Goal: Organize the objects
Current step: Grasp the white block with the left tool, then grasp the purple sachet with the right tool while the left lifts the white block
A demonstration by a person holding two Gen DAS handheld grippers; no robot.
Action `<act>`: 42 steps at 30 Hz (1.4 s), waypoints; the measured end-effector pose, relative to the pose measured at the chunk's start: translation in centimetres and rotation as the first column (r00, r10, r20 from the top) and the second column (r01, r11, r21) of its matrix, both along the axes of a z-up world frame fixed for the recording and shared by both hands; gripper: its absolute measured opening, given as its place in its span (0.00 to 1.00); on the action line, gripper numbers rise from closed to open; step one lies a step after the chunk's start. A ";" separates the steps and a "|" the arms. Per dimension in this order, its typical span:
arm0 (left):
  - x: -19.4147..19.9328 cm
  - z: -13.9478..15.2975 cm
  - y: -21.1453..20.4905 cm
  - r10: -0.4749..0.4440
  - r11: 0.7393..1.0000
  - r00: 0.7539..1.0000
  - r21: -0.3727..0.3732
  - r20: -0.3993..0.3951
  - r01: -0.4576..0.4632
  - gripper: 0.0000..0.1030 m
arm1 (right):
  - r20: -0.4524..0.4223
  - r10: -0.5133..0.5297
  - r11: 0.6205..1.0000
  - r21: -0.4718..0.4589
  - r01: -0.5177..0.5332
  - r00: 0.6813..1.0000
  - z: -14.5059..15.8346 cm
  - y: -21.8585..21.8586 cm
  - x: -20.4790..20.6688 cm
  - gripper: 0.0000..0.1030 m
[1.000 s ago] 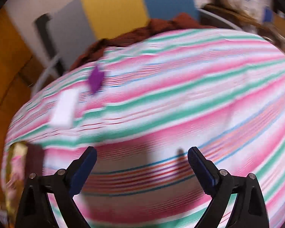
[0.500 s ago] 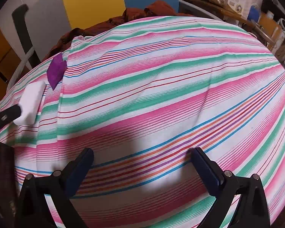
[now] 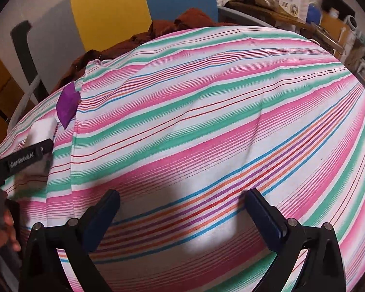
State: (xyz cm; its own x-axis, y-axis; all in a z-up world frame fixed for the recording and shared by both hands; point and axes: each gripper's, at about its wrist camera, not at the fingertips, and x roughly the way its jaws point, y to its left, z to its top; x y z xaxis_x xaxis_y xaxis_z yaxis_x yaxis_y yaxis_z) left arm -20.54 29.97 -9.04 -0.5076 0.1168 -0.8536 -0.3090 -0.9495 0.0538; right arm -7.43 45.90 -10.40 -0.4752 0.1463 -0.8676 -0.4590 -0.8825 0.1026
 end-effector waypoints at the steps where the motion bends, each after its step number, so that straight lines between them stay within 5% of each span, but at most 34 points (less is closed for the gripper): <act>1: 0.5 0.1 -0.1 0.001 1.000 1.000 0.016 -0.005 -0.001 0.56 | 0.011 0.010 1.000 0.010 -0.010 1.000 0.0 -0.1 -0.1 1.00; 4: 2.3 0.2 -0.6 0.023 0.996 1.000 0.088 -0.016 -0.021 0.56 | 0.035 0.035 0.999 0.038 -0.036 0.999 0.0 -0.5 -0.3 1.00; 9: 5.0 -0.3 -1.0 0.023 0.996 0.993 0.084 -0.113 -0.014 0.56 | 0.040 0.060 0.997 0.054 -0.062 0.997 -0.1 -0.4 -0.5 1.00; 12: 4.8 -0.2 -1.7 0.032 0.992 0.994 0.126 -0.102 -0.019 0.56 | 0.047 0.071 0.995 0.073 -0.075 0.996 0.1 -0.5 -0.8 1.00; 15: 4.9 -0.3 -2.4 0.033 0.985 0.994 0.175 -0.105 -0.014 0.56 | -0.019 0.125 0.980 0.156 -0.121 0.992 1.8 -1.5 -0.6 1.00; 19: 5.4 -0.3 -2.8 0.036 0.978 0.994 0.207 -0.108 -0.013 0.57 | -0.135 0.287 0.929 0.282 -0.241 0.948 4.6 -3.9 -1.4 1.00; 23: 5.4 -0.3 -3.2 0.039 0.971 0.994 0.239 -0.104 -0.013 0.57 | -0.141 0.388 0.895 0.293 -0.337 0.911 5.7 -5.5 -5.1 0.99; 25: 5.3 -0.4 -3.5 0.042 0.964 0.994 0.266 -0.100 -0.014 0.57 | -0.121 0.443 0.870 0.299 -0.393 0.888 5.9 -6.4 -7.7 0.89; 29: 5.3 -0.4 -3.7 0.042 0.961 0.994 0.276 -0.098 -0.014 0.57 | -0.049 0.510 0.829 0.296 -0.475 0.859 5.2 -8.4 -11.3 0.74; 34: 5.4 -0.4 -3.6 0.041 0.961 0.994 0.277 -0.101 -0.012 0.57 | -0.035 0.498 0.861 0.143 -0.489 0.867 3.3 -8.4 -14.8 0.68; 36: 5.4 -0.4 -3.6 0.041 0.961 0.994 0.276 -0.102 -0.011 0.57 | -0.022 0.501 0.861 0.116 -0.495 0.865 2.5 -8.6 -15.6 0.52; 42: 5.6 -0.6 -2.8 0.021 0.972 0.994 0.236 -0.109 0.005 0.62 | -0.053 0.466 0.885 0.040 -0.464 0.883 1.4 -7.6 -15.1 0.50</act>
State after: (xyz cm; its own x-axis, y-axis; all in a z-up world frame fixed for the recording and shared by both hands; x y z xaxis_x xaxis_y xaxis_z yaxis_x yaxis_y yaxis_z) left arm -14.94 27.15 -9.63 -0.5985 0.3037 -0.7414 -0.3058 -0.9419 -0.1389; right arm -22.48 38.33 -8.99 -0.5441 -0.0828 -0.8349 0.0109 -0.9957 0.0916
